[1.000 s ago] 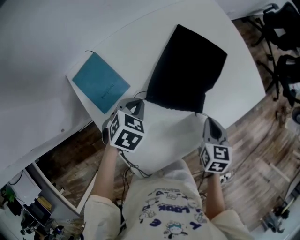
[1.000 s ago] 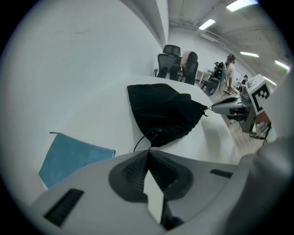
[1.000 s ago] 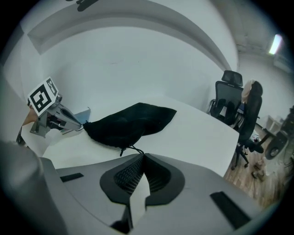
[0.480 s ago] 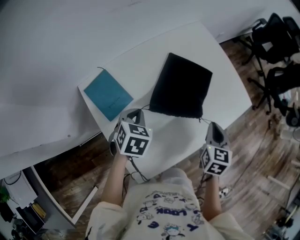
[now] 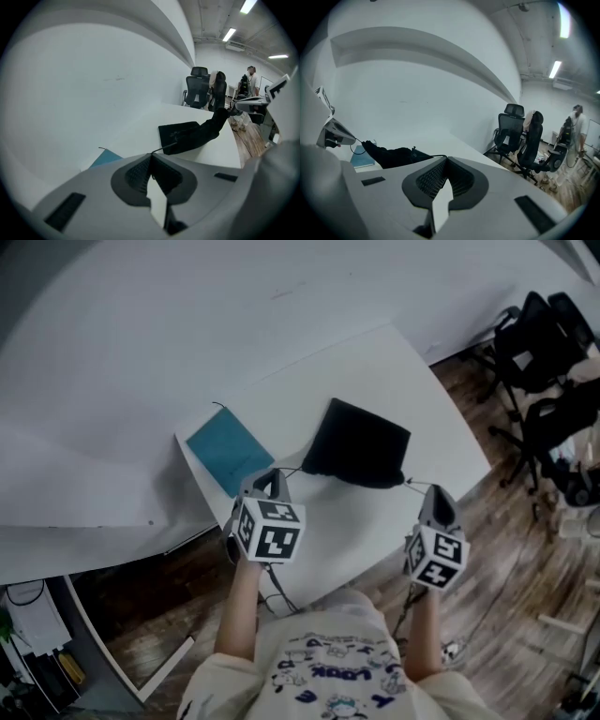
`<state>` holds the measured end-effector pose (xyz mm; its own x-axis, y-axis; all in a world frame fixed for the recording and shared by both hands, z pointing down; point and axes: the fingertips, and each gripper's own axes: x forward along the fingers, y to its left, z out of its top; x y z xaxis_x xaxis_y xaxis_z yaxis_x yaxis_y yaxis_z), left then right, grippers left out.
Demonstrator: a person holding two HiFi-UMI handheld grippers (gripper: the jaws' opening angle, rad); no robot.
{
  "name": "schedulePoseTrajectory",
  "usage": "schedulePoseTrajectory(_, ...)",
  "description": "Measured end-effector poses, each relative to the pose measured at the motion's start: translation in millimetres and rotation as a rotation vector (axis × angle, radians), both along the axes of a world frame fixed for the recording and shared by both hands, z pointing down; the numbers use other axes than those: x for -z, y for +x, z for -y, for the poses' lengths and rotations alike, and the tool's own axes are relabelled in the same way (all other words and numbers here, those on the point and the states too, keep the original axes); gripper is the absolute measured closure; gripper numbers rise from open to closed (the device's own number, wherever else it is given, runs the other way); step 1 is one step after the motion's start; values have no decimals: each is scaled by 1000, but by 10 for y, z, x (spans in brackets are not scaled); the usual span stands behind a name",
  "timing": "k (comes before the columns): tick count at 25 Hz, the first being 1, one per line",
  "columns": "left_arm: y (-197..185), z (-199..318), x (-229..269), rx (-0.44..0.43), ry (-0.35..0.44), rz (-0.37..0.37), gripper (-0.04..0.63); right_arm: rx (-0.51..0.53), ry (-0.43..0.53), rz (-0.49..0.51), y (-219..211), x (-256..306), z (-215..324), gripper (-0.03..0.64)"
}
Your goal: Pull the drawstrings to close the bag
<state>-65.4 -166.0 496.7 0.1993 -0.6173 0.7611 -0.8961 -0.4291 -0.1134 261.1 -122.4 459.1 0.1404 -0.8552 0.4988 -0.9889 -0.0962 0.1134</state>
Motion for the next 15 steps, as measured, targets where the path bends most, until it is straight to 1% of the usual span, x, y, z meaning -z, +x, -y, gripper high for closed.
schedulePoseTrajectory(5,-68,35,207,26,54,1,592,-29,45,-10,49,214,64,612)
schedulePoseTrajectory(10,-156,115,405,53,113,29,592,-66,67,-18,108,344,56,612)
schedulePoseTrajectory(15,-255,153,534,85,142,19,592,-91,95,-23,180,467,50,612)
